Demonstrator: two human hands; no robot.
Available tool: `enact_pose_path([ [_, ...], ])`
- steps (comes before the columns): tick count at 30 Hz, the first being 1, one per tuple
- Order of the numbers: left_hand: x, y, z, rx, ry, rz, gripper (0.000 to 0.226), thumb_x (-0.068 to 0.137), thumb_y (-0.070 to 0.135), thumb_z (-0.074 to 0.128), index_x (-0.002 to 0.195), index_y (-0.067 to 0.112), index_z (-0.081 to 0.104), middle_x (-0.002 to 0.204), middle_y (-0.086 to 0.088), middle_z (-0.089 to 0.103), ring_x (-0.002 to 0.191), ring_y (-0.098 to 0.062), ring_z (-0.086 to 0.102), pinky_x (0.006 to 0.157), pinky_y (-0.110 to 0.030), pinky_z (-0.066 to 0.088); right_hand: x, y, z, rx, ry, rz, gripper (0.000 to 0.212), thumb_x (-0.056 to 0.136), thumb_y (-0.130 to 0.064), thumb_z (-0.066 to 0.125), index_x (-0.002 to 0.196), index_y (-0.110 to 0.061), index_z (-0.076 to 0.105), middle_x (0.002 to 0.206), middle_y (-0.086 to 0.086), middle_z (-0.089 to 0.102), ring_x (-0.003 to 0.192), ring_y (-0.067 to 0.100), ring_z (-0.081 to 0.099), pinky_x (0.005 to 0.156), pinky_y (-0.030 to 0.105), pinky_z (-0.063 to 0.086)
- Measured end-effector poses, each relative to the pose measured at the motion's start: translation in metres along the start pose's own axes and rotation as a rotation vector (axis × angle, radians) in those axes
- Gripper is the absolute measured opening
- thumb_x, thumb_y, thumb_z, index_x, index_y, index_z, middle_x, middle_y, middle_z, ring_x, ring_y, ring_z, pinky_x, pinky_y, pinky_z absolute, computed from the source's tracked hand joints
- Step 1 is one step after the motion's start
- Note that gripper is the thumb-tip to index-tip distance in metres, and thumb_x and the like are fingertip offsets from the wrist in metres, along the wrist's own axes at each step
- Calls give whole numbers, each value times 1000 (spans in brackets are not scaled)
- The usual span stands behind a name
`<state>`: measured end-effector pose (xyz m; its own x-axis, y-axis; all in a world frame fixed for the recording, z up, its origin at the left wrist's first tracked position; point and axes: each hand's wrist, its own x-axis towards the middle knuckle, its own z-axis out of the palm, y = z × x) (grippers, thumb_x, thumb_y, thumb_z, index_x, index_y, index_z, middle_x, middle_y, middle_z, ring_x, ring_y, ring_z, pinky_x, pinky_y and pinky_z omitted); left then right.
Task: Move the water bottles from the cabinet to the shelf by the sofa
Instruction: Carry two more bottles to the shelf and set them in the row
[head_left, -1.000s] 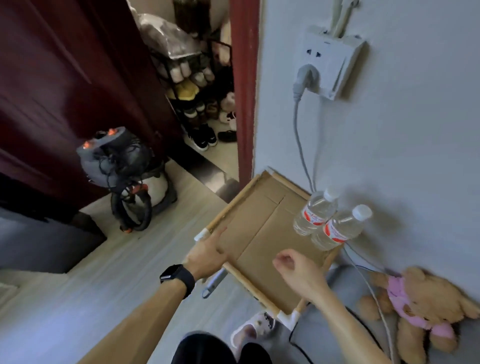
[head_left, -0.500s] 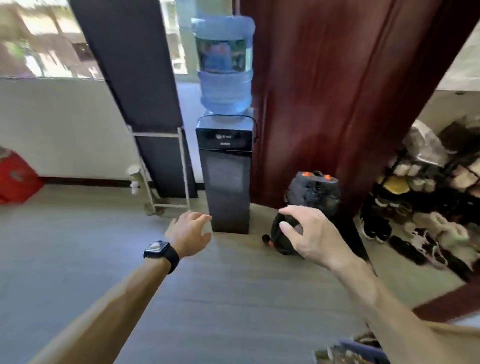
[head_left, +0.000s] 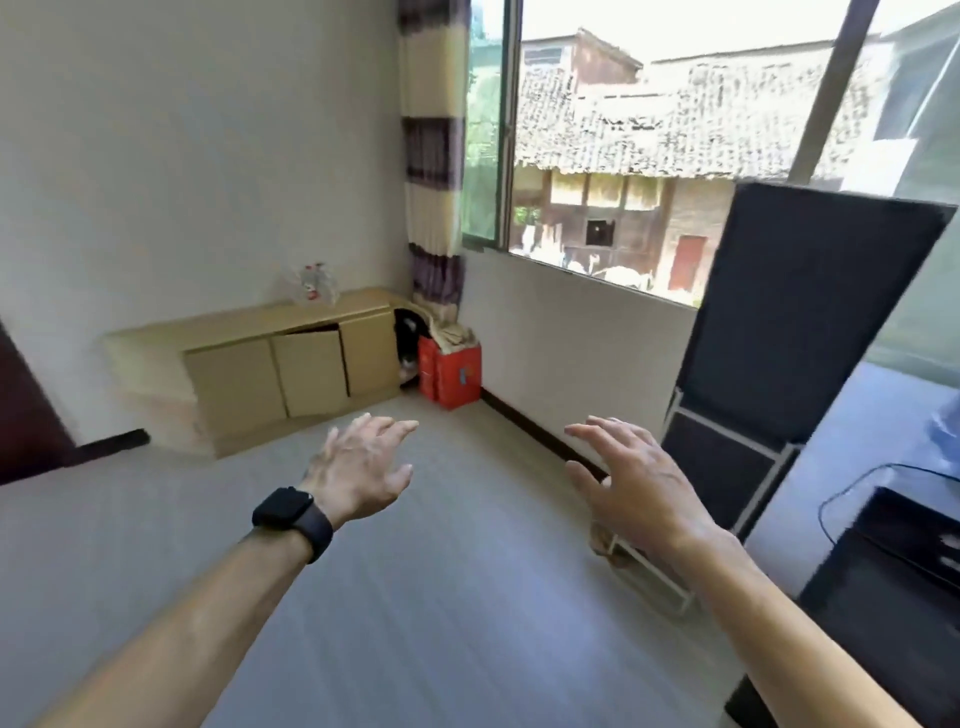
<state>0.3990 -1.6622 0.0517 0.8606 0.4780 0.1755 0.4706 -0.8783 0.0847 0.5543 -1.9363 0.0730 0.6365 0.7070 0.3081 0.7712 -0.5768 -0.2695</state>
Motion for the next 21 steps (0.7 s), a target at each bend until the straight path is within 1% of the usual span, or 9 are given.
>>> enact_pose_path([
  [4,25,-57,-23,84,40,-153,60,94,48,47,151,37,28,154,4,35,147,-24,23,115,-49,21,84,-34,23,-9,-12,-125,47,97,-51,45,143,-42,41,154,-12,38,145,14,24,118,33,24],
  [9,74,-104,-37,143,69,-241,61,95,50,45,151,40,24,157,3,30,148,-24,18,117,-52,14,182,-47,50,-10,5,-232,48,96,-53,45,142,-42,43,152,-13,42,145,15,27,118,36,27],
  [13,128,-135,-37,142,99,-316,60,93,51,46,149,41,27,156,4,32,148,-22,20,118,-51,17,254,-50,65,24,31,-313,47,96,-54,44,141,-40,45,149,-15,45,145,15,28,117,37,29],
  [17,189,-160,-35,167,123,-346,59,93,51,45,149,41,28,156,5,33,147,-21,21,116,-50,22,330,-44,74,54,65,-387,46,96,-56,42,140,-43,45,147,-18,47,144,13,29,116,38,31],
  [21,247,-190,-27,182,133,-376,61,93,53,43,150,42,24,157,4,31,148,-21,20,115,-48,23,413,-40,92,43,109,-418,47,97,-58,39,141,-42,45,148,-18,45,145,14,28,116,37,30],
])
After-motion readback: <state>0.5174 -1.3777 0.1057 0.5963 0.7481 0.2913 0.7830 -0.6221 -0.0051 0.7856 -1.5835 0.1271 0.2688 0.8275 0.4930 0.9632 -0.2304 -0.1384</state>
